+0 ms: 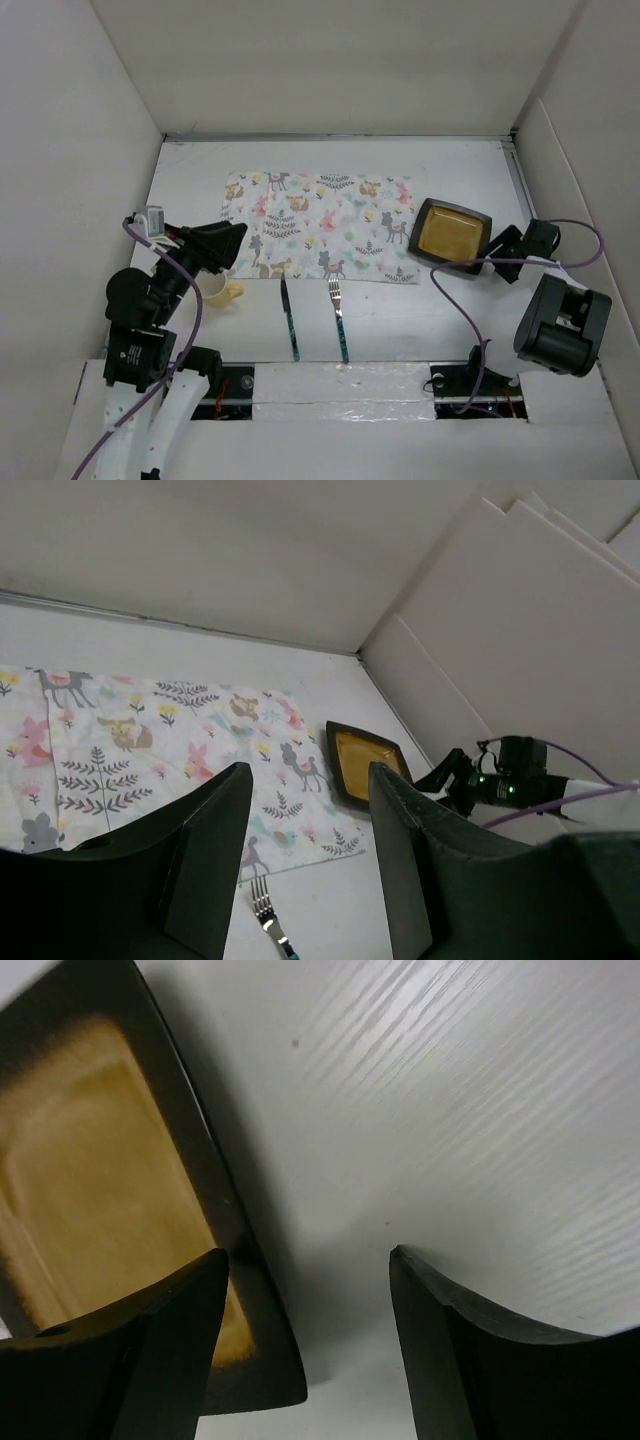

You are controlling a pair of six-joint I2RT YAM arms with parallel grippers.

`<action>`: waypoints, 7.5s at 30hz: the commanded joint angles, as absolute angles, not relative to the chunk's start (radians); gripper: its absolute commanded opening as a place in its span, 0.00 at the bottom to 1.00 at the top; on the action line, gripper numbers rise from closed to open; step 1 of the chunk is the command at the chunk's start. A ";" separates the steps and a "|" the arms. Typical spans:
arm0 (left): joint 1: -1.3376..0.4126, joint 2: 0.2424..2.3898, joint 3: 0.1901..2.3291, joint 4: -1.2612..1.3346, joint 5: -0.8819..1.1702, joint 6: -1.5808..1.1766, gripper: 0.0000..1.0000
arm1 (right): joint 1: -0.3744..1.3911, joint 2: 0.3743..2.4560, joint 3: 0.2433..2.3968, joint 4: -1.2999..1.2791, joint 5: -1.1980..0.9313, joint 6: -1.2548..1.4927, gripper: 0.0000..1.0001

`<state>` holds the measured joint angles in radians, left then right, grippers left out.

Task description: Set the dinner table for one person

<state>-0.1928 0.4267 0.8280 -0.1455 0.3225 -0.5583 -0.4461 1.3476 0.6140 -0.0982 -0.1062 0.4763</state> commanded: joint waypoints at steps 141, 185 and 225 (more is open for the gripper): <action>-0.290 0.302 0.753 -0.201 0.040 -0.388 0.55 | -0.130 2.213 1.643 -0.535 -0.446 0.377 0.49; -0.357 0.247 0.762 -0.226 -0.025 -0.385 0.56 | -0.023 2.335 1.901 -0.862 -0.275 0.265 0.00; -0.318 0.370 0.730 -0.196 -0.020 -0.384 0.54 | 0.270 1.819 1.028 0.300 -0.560 0.503 0.33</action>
<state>-0.3229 0.3550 0.7334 -0.2512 -0.0269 -0.4000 0.2665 1.7878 1.0142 0.1020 -0.5175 0.4709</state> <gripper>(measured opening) 0.545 0.322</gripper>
